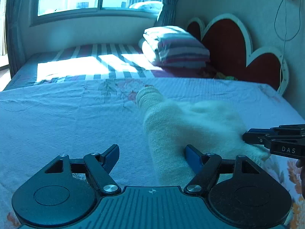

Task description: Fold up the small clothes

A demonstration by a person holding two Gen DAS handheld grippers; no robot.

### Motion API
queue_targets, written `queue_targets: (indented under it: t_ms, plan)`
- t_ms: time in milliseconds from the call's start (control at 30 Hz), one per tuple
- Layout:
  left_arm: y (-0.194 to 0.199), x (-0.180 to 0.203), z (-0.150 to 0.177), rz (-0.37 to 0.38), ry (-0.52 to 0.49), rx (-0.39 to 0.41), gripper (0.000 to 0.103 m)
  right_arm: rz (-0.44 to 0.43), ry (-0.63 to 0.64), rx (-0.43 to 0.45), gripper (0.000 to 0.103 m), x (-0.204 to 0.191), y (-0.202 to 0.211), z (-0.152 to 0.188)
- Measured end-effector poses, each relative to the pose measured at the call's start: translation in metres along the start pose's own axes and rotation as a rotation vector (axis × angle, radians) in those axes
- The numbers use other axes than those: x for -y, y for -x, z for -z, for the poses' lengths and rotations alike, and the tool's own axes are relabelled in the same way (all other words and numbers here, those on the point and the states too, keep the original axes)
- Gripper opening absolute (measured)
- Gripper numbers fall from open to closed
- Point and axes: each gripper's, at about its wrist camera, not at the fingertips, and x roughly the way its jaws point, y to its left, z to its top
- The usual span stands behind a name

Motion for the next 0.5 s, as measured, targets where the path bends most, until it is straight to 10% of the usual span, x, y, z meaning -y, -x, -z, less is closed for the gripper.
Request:
queue_targets:
  t_ms: [100, 233, 500]
  plan:
    - [-0.007, -0.008, -0.017, 0.008, 0.031, 0.033, 0.076, 0.036, -0.008, -0.078, 0.035, 0.015, -0.032, -0.001]
    - [-0.025, -0.012, -0.038, -0.024, 0.044, 0.056, 0.076, 0.023, -0.007, 0.021, 0.031, 0.017, -0.026, -0.021]
    - [-0.027, -0.020, -0.035, -0.048, 0.067, 0.047, 0.088, 0.023, -0.029, -0.080, 0.030, 0.018, -0.059, -0.024]
